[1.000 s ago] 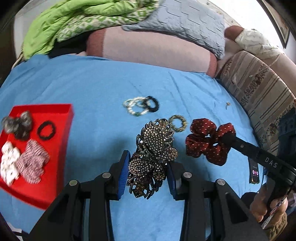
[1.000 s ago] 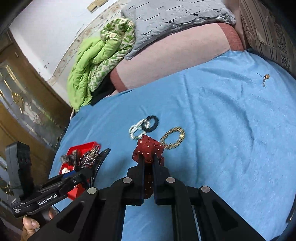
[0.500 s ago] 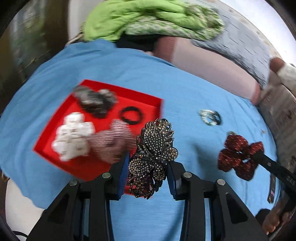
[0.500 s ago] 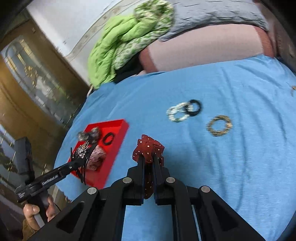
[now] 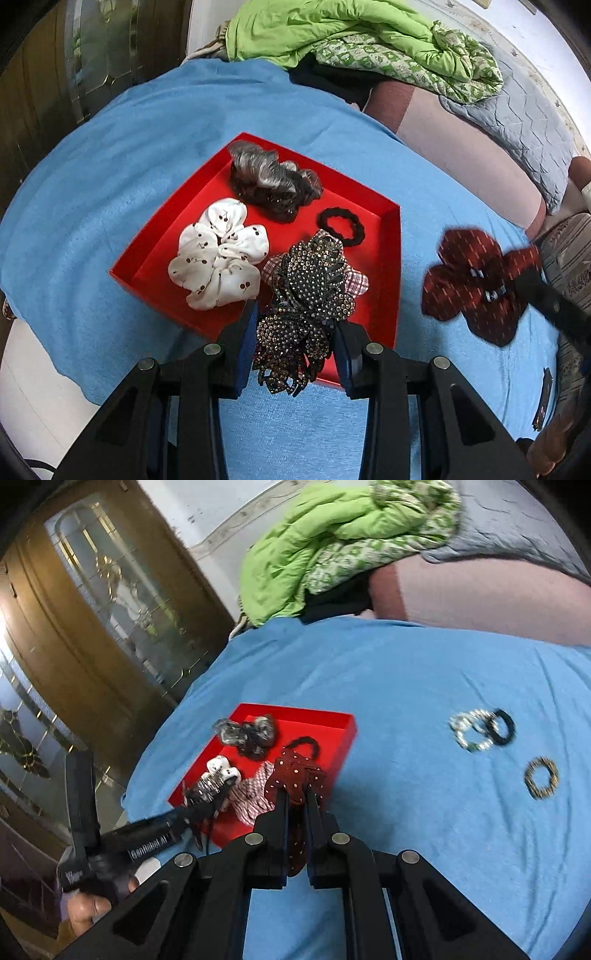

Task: Organize jewelry
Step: 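Carry the clip and bow over the red tray and open both grippers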

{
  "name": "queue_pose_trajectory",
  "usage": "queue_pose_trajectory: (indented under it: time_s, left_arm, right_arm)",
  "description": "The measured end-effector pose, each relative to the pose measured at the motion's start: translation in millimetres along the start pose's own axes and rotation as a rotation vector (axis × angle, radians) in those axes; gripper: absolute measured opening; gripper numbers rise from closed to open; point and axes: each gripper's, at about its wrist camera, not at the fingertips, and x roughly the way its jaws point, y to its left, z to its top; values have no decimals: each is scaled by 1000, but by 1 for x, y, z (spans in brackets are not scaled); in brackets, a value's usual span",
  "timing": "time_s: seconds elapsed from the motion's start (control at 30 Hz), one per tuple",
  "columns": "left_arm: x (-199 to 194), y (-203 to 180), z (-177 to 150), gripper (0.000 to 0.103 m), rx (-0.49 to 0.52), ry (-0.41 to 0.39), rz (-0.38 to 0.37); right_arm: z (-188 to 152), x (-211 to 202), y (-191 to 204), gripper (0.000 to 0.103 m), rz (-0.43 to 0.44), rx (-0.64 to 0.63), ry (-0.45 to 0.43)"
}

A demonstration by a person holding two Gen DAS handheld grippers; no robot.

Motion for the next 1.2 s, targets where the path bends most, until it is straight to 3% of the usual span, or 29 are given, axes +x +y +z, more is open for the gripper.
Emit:
queue_pose_trajectory:
  time_s: [0.23,0.5,0.67,0.8,0.87,1.0,1.2]
  left_arm:
    - [23,-7,10,36,-1,25,-27]
    - [49,-28,13,36,5,95,-141]
    - [55,-25,10,37,7,94,-117]
    - [45,-20,12,43,-1,68,-113]
    - [38,-20,13,46,2,52,-108]
    - [21,-21,16,57,13,7,-81]
    - [-6,-19,15,60,31,-66,-19]
  right_arm:
    - [31,52,6,8,-23,-13,35]
    - [48,126,-3,8,-111,-50,119]
    - [49,145,-16,10,-152,-56,142]
    - [51,146,-21,11,-153,-49,138]
    - [52,144,-22,16,-146,-44,133]
    - [53,129,-21,55,-142,-36,94]
    - [50,91,-16,57,-170,-50,31]
